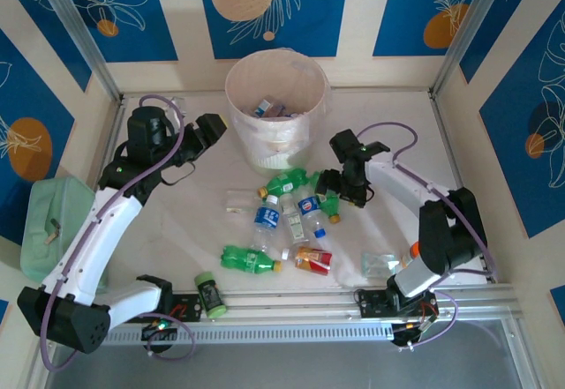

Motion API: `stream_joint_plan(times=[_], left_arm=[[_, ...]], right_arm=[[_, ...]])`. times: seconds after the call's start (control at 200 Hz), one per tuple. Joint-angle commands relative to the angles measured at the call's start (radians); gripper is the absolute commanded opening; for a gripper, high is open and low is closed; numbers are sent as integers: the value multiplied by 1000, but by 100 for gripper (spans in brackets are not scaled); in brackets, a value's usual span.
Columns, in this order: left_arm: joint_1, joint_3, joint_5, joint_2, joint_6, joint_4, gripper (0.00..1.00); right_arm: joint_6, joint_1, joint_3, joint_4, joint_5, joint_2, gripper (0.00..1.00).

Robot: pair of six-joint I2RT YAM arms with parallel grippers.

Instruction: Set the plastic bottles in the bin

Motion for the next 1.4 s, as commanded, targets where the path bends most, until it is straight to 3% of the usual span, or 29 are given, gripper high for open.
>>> stream_joint_plan(times=[0.0, 0.37, 0.99, 1.391], left_arm=[[-13, -11, 1, -8, 14, -11, 76], [-18, -34, 22, -8, 8, 4, 76], [-22, -17, 52, 23, 1, 30, 76], [-25, 10, 51, 30, 9, 31, 76]], right_arm=[[-24, -9, 49, 0, -6, 36, 84], [-51, -16, 164, -37, 6, 176, 82], [-18, -63, 83, 2, 26, 243, 73], [-6, -98, 38, 25, 29, 202, 56]])
